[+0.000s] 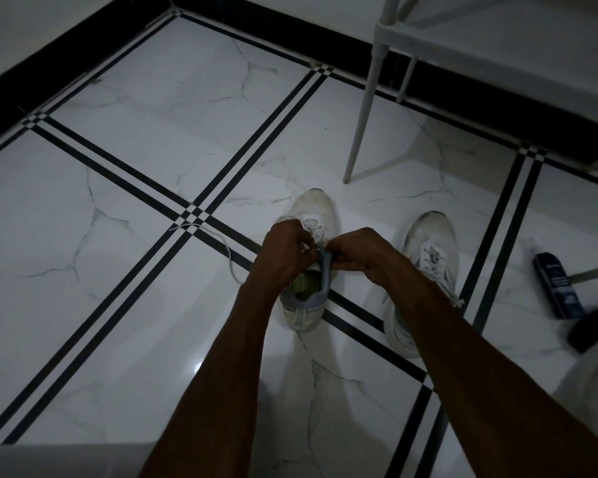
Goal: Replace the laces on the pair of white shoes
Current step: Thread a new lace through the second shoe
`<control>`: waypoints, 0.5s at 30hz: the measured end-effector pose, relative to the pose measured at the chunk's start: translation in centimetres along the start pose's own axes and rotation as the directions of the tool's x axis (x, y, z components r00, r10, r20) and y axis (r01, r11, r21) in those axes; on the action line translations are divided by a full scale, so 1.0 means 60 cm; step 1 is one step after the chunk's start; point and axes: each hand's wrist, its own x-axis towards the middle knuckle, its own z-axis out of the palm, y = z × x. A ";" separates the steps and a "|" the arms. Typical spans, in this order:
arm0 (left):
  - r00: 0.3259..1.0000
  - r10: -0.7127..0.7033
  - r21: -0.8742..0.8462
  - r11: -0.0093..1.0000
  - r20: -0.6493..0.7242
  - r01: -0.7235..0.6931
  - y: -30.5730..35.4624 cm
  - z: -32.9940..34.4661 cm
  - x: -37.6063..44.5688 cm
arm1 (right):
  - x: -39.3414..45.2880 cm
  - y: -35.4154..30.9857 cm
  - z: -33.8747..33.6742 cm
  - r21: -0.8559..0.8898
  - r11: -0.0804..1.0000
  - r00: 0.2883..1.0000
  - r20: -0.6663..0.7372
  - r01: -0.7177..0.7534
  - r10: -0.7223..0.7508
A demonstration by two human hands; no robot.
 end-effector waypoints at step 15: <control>0.989 -0.057 -0.120 0.992 -0.135 0.041 -0.005 0.019 -0.017 | 0.003 0.010 -0.007 0.142 0.990 0.995 0.105 -0.014 -0.001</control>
